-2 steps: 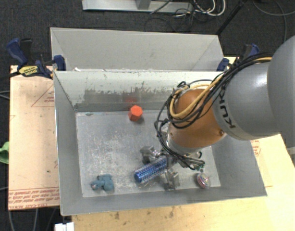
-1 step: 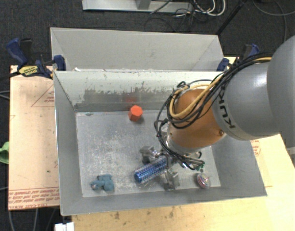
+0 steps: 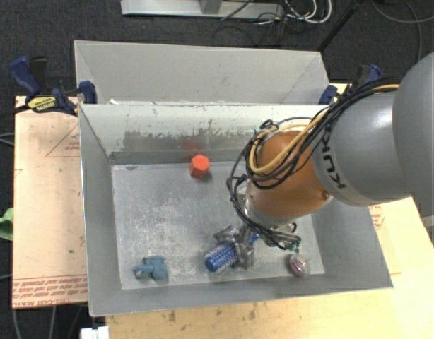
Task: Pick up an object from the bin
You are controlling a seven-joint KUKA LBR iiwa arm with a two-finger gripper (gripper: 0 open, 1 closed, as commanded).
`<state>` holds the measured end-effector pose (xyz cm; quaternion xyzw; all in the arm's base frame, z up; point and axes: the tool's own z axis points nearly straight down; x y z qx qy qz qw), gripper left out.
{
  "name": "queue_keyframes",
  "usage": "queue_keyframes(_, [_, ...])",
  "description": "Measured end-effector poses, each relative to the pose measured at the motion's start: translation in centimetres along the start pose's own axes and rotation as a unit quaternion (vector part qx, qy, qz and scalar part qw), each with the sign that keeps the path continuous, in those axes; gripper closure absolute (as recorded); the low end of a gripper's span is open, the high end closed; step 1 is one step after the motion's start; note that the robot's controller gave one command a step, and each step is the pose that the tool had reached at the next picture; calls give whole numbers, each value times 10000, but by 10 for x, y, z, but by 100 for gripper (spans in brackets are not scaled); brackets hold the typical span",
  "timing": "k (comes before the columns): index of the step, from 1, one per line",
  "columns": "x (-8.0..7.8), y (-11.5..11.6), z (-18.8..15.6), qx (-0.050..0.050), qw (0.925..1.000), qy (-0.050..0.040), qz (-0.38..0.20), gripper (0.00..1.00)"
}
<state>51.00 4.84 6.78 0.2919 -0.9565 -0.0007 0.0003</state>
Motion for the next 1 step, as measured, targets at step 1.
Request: queue_keyframes(1, [-2, 0, -85, 19, 10000, -34, 12, 100])
